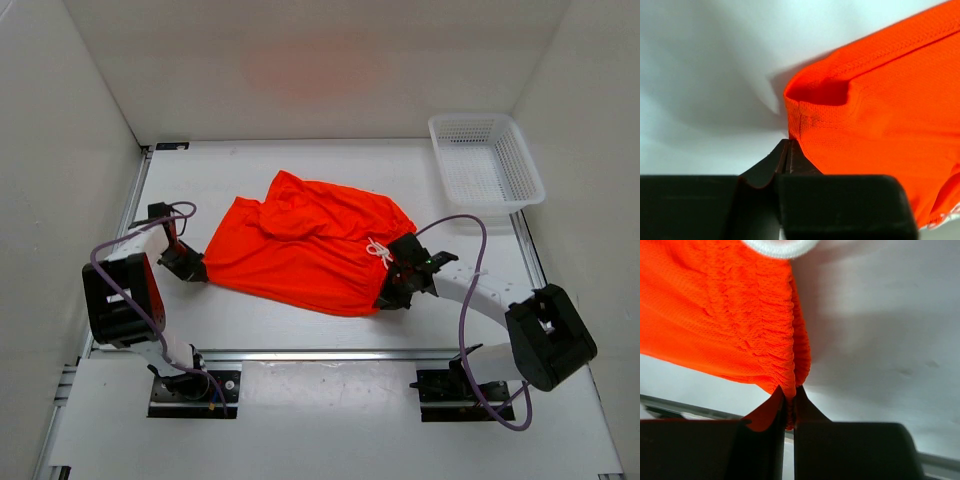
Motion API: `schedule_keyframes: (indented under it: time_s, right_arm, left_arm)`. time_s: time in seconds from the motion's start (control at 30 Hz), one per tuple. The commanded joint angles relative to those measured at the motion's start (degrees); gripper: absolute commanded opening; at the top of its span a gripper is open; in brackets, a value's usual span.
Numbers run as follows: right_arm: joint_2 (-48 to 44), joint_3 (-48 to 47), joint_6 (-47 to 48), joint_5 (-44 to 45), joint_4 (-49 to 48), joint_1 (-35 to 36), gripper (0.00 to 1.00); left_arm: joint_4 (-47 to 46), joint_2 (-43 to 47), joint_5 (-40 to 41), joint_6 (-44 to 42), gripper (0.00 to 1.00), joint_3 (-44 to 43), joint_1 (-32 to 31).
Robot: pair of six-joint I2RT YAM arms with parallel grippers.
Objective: Fold and stack the shorts
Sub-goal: Flatten the shorts out
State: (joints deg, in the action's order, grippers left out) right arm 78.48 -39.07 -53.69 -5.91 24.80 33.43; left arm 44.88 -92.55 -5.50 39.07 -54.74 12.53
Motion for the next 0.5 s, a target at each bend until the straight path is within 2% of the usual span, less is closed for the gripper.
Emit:
schedule_keyframes:
  time_s: [0.0,0.07,0.1,0.13,0.17,0.2,0.27,0.3,0.33,0.37,0.43,0.47]
  right_arm:
    - [-3.76,3.03,4.29,2.57,9.64,-0.12,0.0]
    - [-5.25,3.82,4.3,3.45,11.41,-0.12,0.18]
    - [-5.79,3.83,5.08,4.23,12.11,-0.12,0.34]
    - [-6.49,3.83,5.87,4.24,13.51,-0.12,0.51]
    - [-7.1,3.83,5.88,5.37,14.57,-0.12,0.75]
    - [-8.59,2.52,6.49,7.3,15.71,-0.12,0.83]
    - [-10.53,0.23,7.2,10.29,19.49,-0.12,0.96]
    - [-10.54,-2.56,7.89,12.05,20.46,-0.12,0.98]
    - [-11.23,-4.16,8.68,15.2,21.77,-0.64,0.98]
    - [-11.24,-5.83,9.3,16.71,21.79,-1.17,0.99]
    - [-9.67,-11.62,11.4,18.73,21.79,-2.57,0.98]
    - [-7.14,-13.56,12.46,19.27,20.74,-4.67,0.94]
  left_arm:
    - [2.14,6.41,-2.06,0.48,0.18,2.79,0.38]
    - [3.71,9.56,-3.64,-0.04,0.29,3.5,0.38]
    - [3.72,10.63,-4.17,-0.05,0.6,2.98,0.38]
    - [4.42,11.68,-4.17,-0.74,0.78,1.23,0.38]
    - [5.03,12.74,-4.17,-1.36,0.91,-0.26,0.38]
    - [6.08,14.23,-4.17,-1.36,1.0,-2.11,0.38]
    - [7.23,14.24,-1.81,-2.76,1.0,-9.57,-2.33]
    - [7.24,13.63,-1.19,-3.29,1.0,-12.38,-3.64]
    - [7.24,12.67,-1.18,-3.82,0.97,-15.28,-6.62]
    - [7.24,11.09,0.56,-5.22,0.88,-21.66,-8.39]
    - [8.45,3.55,1.89,-7.68,0.82,-29.24,-14.08]
    - [9.51,0.3,2.85,-9.95,0.8,-37.98,-15.86]
